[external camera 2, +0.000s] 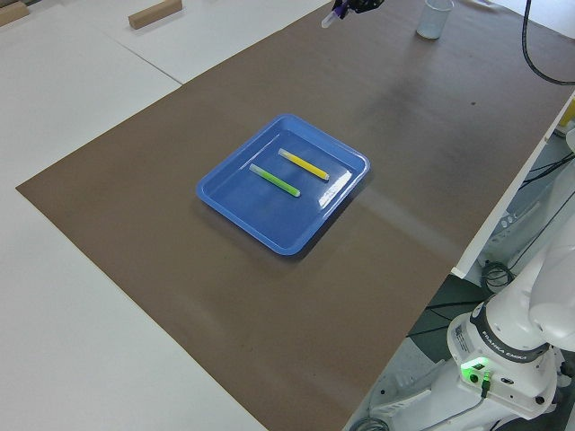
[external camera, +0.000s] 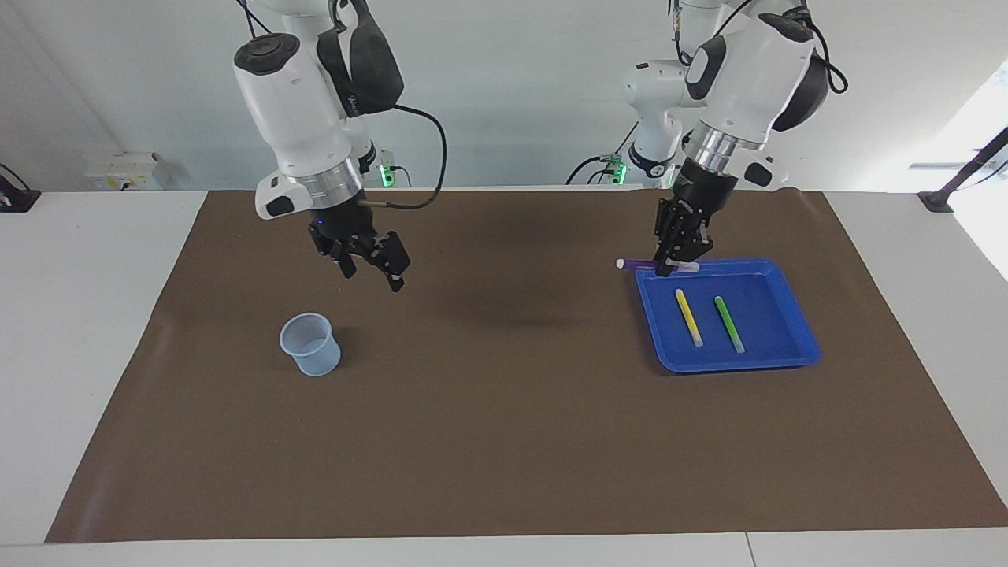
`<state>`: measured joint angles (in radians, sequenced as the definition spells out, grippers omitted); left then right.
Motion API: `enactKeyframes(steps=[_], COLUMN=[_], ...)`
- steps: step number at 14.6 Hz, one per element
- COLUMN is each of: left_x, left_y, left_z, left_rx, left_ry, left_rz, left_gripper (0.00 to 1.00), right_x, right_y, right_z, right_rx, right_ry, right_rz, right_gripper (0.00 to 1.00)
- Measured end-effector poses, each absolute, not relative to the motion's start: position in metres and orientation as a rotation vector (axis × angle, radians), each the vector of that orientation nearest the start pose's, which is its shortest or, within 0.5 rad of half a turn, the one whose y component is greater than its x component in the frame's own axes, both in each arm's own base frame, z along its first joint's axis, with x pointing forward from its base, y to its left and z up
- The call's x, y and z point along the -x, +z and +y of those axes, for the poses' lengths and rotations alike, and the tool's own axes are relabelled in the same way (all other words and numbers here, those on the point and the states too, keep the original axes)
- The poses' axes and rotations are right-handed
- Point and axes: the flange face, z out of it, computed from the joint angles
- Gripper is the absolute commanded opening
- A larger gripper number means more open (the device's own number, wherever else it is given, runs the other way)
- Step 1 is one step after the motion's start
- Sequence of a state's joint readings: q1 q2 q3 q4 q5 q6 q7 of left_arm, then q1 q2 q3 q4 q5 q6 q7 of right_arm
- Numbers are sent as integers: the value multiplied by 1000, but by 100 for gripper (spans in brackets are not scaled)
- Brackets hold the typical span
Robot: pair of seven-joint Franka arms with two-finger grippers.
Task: Right arm passes pens to left for tray arrangement
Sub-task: 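Place the purple pen in the tray while the right gripper withdraws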
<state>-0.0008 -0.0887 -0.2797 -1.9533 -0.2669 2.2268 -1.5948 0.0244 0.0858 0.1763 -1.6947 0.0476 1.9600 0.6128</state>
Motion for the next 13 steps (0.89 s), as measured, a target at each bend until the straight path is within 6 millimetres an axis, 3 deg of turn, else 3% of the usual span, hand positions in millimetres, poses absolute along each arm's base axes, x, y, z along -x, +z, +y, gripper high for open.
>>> enactKeyframes(steps=[4, 6, 10, 13], left_x=[-548, -553, -565, -567], left_y=[510, 488, 438, 402], left_z=[-111, -86, -13, 33], left_rx=[2937, 3051, 3242, 3260], left_ry=[-51, -29, 36, 82], left_rz=[-1877, -1619, -1081, -675], left_gripper=[0, 0, 0, 0], right_x=[-592, -585, -567, -550], right_y=[571, 583, 614, 615], right_z=[28, -4, -30, -30], right_rx=[3042, 3079, 3134, 3148], right_ry=[-245, -259, -219, -62], right_rz=[428, 369, 275, 261], right_gripper=[100, 100, 100, 100])
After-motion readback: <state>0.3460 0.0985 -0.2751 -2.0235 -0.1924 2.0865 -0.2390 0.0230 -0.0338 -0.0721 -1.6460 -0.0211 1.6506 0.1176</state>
